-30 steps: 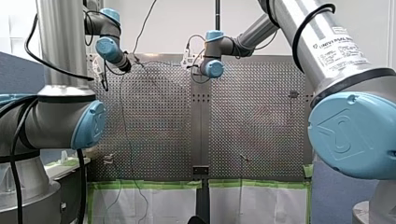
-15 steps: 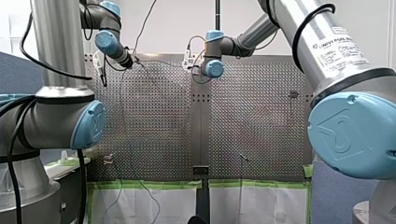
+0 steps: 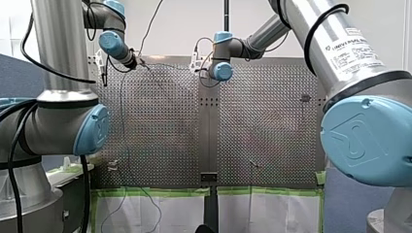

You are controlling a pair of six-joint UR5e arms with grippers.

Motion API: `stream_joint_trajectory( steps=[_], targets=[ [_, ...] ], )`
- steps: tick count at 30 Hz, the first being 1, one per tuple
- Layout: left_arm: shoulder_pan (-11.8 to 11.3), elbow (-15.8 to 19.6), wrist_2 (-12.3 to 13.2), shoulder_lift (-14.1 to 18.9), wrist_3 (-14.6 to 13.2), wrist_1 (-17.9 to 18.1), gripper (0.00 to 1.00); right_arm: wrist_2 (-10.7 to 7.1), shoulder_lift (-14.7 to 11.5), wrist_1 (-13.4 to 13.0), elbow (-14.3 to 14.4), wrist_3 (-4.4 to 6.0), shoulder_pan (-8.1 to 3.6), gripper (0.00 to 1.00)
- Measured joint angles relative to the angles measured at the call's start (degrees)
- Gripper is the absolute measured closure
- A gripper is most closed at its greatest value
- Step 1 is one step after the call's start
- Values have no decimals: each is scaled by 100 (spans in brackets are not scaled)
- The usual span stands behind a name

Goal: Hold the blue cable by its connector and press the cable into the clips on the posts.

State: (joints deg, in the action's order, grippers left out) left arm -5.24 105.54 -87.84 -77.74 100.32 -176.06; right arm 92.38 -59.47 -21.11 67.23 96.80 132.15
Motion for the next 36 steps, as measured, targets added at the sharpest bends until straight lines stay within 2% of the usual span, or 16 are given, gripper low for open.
stream_joint_trajectory(
  steps=[12, 20, 36],
  targets=[
    [14, -66, -8, 29, -562, 3, 2, 8, 0, 9, 2, -19, 0, 100],
    [16, -78, 126, 5, -935, 17, 2, 3, 1, 12, 1, -19, 0, 100],
    [37, -80, 135, 6, -1026, 18, 2, 0, 0, 40, 3, -21, 13, 100]
  ],
)
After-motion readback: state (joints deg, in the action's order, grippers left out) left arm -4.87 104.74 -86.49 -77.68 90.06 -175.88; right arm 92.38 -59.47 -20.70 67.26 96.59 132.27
